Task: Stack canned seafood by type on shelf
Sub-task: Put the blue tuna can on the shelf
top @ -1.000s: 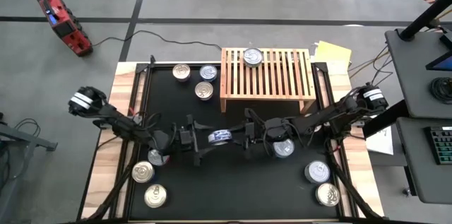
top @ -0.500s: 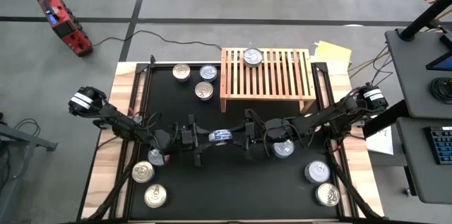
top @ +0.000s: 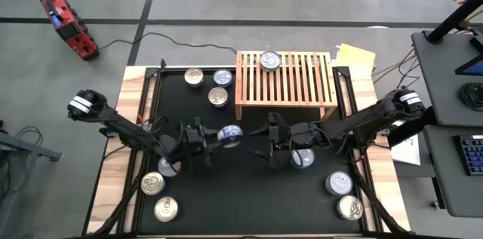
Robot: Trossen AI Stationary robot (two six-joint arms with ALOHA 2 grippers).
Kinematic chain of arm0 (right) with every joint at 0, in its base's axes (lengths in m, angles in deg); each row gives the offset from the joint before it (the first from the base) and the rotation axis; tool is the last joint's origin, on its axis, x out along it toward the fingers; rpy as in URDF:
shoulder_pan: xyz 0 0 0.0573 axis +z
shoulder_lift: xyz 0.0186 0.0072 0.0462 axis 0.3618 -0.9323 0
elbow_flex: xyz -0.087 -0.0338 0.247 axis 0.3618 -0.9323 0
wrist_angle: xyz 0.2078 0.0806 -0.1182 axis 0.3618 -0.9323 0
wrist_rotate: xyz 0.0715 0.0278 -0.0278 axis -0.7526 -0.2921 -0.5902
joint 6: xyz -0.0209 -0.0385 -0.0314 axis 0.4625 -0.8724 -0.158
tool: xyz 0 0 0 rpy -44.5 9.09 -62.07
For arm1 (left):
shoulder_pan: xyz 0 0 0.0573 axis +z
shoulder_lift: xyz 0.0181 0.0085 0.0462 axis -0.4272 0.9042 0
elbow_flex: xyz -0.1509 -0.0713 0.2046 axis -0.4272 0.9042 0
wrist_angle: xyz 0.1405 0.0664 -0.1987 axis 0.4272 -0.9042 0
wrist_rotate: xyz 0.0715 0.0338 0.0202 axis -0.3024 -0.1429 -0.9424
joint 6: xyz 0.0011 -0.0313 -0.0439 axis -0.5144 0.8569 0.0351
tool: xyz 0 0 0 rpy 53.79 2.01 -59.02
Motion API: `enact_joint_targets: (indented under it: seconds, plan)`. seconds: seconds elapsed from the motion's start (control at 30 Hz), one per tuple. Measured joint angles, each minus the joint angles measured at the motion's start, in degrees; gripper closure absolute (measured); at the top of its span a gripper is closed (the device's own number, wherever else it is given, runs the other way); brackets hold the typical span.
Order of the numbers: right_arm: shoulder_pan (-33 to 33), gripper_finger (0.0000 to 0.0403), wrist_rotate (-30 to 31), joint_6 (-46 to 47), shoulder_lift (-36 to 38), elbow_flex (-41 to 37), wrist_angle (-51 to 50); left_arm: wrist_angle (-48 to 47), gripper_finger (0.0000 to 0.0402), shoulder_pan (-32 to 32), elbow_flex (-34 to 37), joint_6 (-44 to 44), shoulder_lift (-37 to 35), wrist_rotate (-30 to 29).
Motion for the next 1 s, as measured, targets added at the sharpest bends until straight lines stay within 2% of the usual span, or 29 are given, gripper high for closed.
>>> enact_joint_targets:
  seconds: [0.1,0.17,0.27,0.37,0.57,0.63,0.8,0.9,1.0]
  plan:
    - [1.0,0.0139,0.2,-2.0,2.0,0.0,-1.7,-4.0,0.0282,0.3,0.9,5.5,-4.2,-1.8]
    - [2.1,0.0146,0.1,-4.3,2.6,0.0,-1.8,-7.4,0.0282,1.3,1.6,11.8,-7.8,1.3]
    - [3.7,0.0157,0.1,-8.3,2.9,0.0,-1.8,-13.6,0.0282,5.0,3.1,23.4,-13.1,14.6]
    - [5.3,0.0165,0.6,-15.8,2.5,0.0,-0.5,-15.1,0.0282,9.2,4.8,35.2,-15.0,27.4]
    - [9.8,0.0172,5.4,-42.4,-0.7,3.4,-0.7,-14.7,0.0282,14.5,6.3,54.0,-14.2,40.6]
    - [11.4,0.0173,8.2,-52.7,-2.3,4.8,-0.7,-14.1,0.0282,15.0,6.3,58.8,-13.2,42.5]
    - [13.2,0.0164,20.6,-74.0,-9.1,9.5,-0.8,-12.1,0.0282,15.1,5.7,66.9,-11.4,44.0]
    - [13.2,0.0154,28.5,-80.9,-13.6,12.8,-0.9,-10.7,0.0282,15.1,5.4,68.4,-10.5,44.0]
    - [13.2,0.0148,34.3,-82.8,-18.0,16.9,-0.9,-9.7,0.0282,15.1,5.4,68.5,-9.9,44.0]
